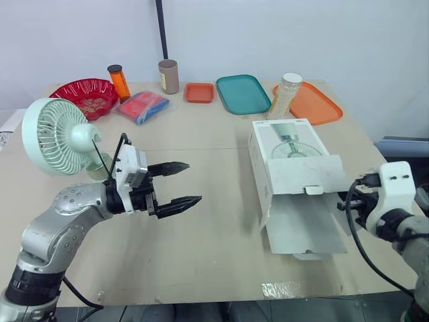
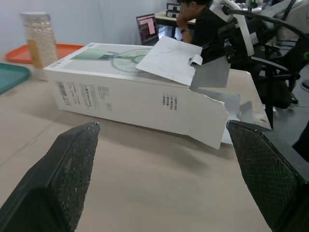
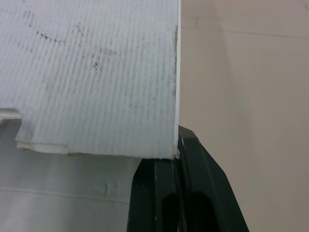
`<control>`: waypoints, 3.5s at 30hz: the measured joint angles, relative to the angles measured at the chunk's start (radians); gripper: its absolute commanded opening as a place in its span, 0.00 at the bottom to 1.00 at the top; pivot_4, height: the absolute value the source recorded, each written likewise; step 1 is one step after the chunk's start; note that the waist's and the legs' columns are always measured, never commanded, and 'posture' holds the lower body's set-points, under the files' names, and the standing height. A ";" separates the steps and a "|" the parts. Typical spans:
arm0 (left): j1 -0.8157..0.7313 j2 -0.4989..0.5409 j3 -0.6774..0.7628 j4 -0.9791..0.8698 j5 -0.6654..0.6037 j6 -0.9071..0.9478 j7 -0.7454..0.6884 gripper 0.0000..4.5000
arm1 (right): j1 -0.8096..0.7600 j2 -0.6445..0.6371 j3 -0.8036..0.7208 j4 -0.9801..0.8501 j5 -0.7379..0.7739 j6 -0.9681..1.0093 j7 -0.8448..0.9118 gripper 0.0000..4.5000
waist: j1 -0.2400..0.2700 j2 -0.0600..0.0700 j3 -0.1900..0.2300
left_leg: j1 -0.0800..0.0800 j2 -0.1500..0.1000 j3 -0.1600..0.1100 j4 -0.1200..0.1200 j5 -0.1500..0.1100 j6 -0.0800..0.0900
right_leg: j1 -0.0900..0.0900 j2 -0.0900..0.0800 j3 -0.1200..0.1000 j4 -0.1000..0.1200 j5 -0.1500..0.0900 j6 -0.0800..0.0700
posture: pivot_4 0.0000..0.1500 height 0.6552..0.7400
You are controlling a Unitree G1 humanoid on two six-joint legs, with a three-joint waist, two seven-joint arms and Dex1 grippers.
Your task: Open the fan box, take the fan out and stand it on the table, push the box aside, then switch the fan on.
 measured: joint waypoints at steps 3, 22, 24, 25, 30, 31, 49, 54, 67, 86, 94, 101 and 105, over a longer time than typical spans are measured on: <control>-0.011 0.000 -0.010 0.027 0.017 -0.010 -0.033 1.00 | 0.038 0.000 -0.028 -0.026 0.017 0.005 0.012 0.00 | 0.001 0.000 0.000 | 0.000 0.000 0.000 0.000 0.000 0.000 | 0.000 0.000 0.000 0.000 0.000 0.000 | 1.00 1.00; -0.018 0.003 -0.084 0.076 0.130 -0.088 -0.182 1.00 | 0.318 -0.204 -0.189 0.424 0.024 -0.410 0.196 0.00 | 0.002 0.000 0.000 | 0.004 -0.001 -0.001 0.001 0.000 0.001 | 0.007 -0.001 0.000 -0.002 -0.001 0.002 | 1.00 1.00; -0.017 -0.003 -0.084 0.076 0.132 -0.090 -0.180 1.00 | 0.319 -0.215 -0.186 0.470 0.017 -0.445 0.199 0.00 | 0.002 0.000 0.000 | 0.004 -0.001 -0.001 0.001 0.000 0.001 | 0.007 -0.001 0.000 -0.002 -0.001 0.002 | 1.00 1.00; -0.016 -0.007 -0.084 0.076 0.137 -0.095 -0.178 1.00 | 0.314 -0.223 -0.183 0.500 0.015 -0.461 0.199 0.00 | 0.002 0.000 0.000 | 0.005 -0.001 -0.001 0.001 0.000 0.001 | 0.007 -0.001 0.000 -0.001 -0.001 0.002 | 1.00 1.00; -0.002 -0.008 -0.083 0.075 0.140 -0.098 -0.169 1.00 | 0.295 -0.267 -0.177 0.611 0.003 -0.528 0.203 0.00 | 0.001 0.001 0.000 | 0.006 -0.001 0.000 0.001 0.000 0.001 | 0.008 -0.001 0.001 -0.001 -0.001 0.002 | 1.00 1.00; 0.004 -0.008 -0.083 0.075 0.140 -0.098 -0.169 1.00 | 0.288 -0.278 -0.173 0.634 0.000 -0.544 0.204 0.00 | 0.001 0.001 0.000 | 0.006 -0.001 0.000 0.001 0.000 0.001 | 0.008 -0.001 0.001 -0.001 -0.001 0.002 | 1.00 1.00; 0.035 -0.008 -0.080 0.054 0.142 -0.098 -0.138 1.00 | 0.358 -0.343 -0.120 0.594 -0.038 -0.650 0.226 0.99 | 0.003 0.003 0.000 | 0.006 -0.001 0.000 0.001 0.000 0.001 | 0.009 -0.001 0.001 -0.001 -0.001 0.002 | 1.00 1.00; 0.038 -0.008 -0.077 0.054 0.142 -0.098 -0.138 1.00 | 0.449 -0.370 -0.178 0.491 -0.047 -0.630 0.266 0.99 | 0.003 0.003 0.000 | 0.006 -0.001 0.000 0.001 0.000 0.001 | 0.010 -0.001 0.001 -0.001 -0.001 0.002 | 1.00 1.00; 0.041 0.001 -0.063 0.060 0.144 -0.101 -0.145 1.00 | 0.545 -0.560 -0.447 0.267 0.022 -0.447 0.536 0.99 | 0.000 0.004 0.000 | 0.012 -0.001 0.001 0.000 -0.001 0.001 | 0.013 0.000 0.004 -0.001 -0.002 0.003 | 1.00 1.00; 0.473 0.017 0.133 -0.259 0.139 -0.078 0.089 1.00 | -0.423 -0.316 0.246 0.174 0.684 -0.293 0.137 0.99 | 0.020 -0.002 0.005 | 0.001 0.000 -0.002 0.004 -0.003 0.004 | 0.011 -0.002 0.001 -0.009 0.000 0.003 | 1.00 1.00; 0.686 -0.033 0.250 -0.331 0.172 -0.115 0.185 1.00 | -0.477 -0.270 0.400 0.186 0.694 -0.353 0.159 0.99 | 0.018 -0.002 0.005 | 0.001 0.000 -0.002 0.003 -0.003 0.004 | 0.011 -0.001 0.000 -0.010 0.000 0.003 | 1.00 1.00; 0.875 -0.149 0.361 -0.340 0.216 -0.219 0.236 1.00 | -0.503 -0.292 0.478 0.208 0.689 -0.377 0.205 0.99 | 0.014 -0.002 0.005 | 0.002 0.001 -0.002 0.003 -0.003 0.005 | 0.011 0.000 0.001 -0.010 0.000 0.002 | 1.00 1.00; 0.927 -0.213 0.470 -0.340 0.187 -0.247 0.278 1.00 | -0.503 -0.290 0.496 0.197 0.693 -0.387 0.215 0.99 | 0.013 -0.002 0.005 | 0.001 0.001 -0.002 0.003 -0.003 0.005 | 0.011 -0.001 0.001 -0.010 0.000 0.002 | 1.00 1.00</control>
